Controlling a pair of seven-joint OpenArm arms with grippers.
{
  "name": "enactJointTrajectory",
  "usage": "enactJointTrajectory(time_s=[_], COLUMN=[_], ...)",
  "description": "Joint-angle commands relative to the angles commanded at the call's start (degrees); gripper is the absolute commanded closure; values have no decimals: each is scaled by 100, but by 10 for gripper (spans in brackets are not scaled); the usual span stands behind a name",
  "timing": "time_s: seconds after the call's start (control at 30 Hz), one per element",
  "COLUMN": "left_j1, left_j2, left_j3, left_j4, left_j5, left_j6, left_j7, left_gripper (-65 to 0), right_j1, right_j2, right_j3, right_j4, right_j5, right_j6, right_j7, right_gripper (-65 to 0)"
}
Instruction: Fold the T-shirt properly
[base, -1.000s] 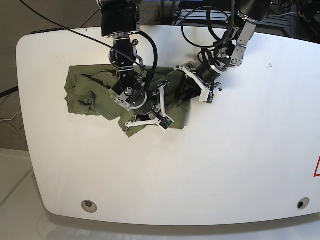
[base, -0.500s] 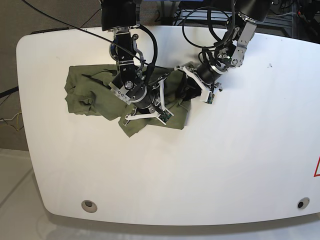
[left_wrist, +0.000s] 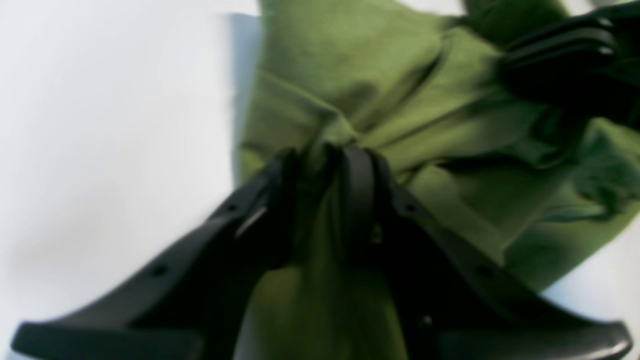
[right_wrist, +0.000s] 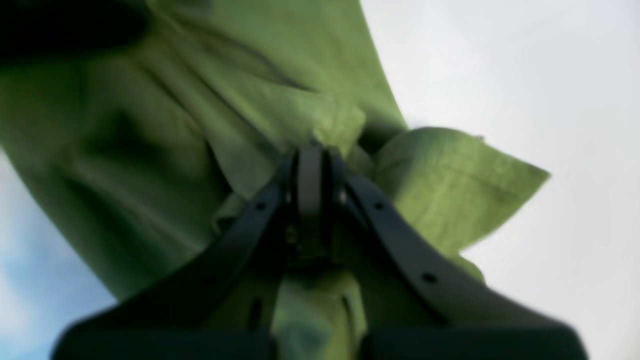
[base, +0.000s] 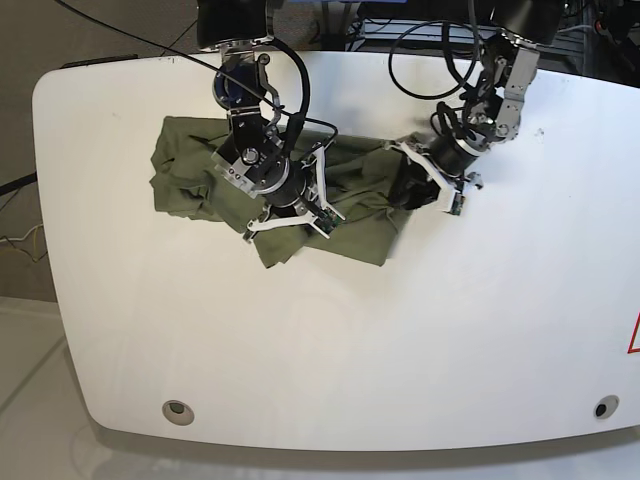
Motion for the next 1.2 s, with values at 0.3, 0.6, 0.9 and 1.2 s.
enactJointTrajectory(time_s=[0.3,0.6,0.9,1.2], left_j1=[26,26,26,26], left_j2=[-44,-9,-9,-9], left_j3=[0,0,0,0], left_j4=[563,545,527,519], left_j5=[0,0,0,0], left_j6=[0,0,0,0], left_j7=[0,0,0,0], left_gripper=[-314,-328,-328,-328], right_j1=[-132,-422,-747,-1108], right_j2=[-9,0,79,185], right_j3=[0,0,211,290], right_j4=[88,519,853,1108], right_j5=[0,-35,-44,-53], right_j6=[0,0,0,0], right_j7=[0,-44,-44,-44], right_gripper=[0,0,0,0])
